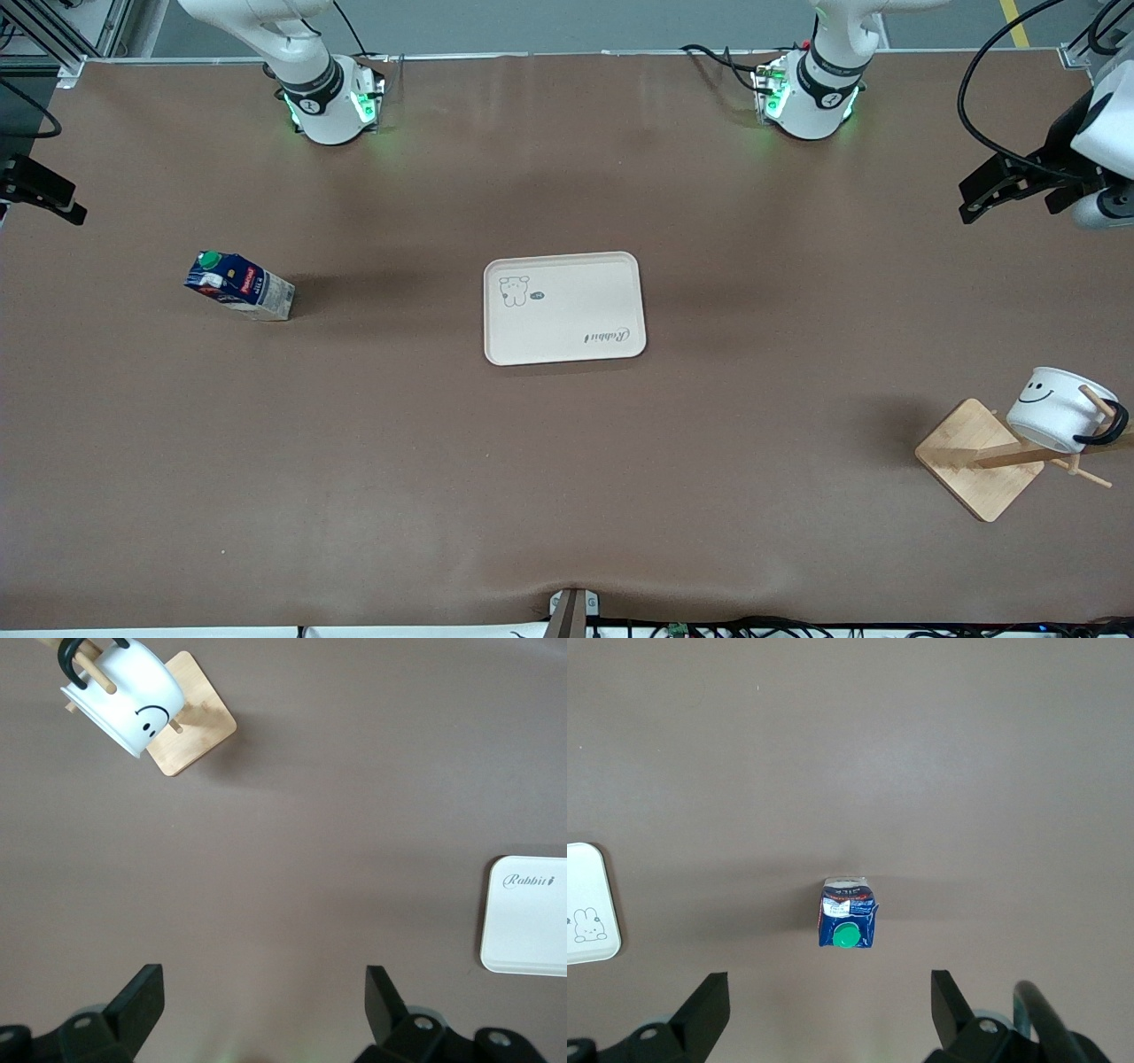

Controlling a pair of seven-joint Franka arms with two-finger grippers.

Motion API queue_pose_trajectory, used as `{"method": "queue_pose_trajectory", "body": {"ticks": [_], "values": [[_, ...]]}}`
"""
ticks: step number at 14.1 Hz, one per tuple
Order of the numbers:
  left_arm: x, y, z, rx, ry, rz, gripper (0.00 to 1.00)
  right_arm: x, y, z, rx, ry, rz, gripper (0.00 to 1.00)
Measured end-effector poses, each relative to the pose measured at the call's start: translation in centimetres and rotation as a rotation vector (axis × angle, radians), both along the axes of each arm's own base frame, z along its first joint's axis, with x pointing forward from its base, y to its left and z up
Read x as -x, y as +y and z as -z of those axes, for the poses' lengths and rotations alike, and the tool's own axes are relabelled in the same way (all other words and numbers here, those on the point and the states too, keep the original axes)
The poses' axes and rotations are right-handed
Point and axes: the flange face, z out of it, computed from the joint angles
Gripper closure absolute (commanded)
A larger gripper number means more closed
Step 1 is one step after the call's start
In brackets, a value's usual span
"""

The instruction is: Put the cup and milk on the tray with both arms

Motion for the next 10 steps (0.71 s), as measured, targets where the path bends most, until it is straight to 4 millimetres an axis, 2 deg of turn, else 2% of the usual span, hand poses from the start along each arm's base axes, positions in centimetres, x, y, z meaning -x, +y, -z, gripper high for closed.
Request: {"method": "queue_pose_trajectory", "body": {"ticks": [6,10], "values": [[-0.5,0.9,0.7,-0.001,0.014,-0.015,0.00,0.0,0.0,0.0,0.000,0.001,0.001,0.00],[-1.8,3.4,3.0,-0.004,0.063,-0.056,0.00,0.0,-0.2,0.0,0.000,0.000,0.005,0.00]]}}
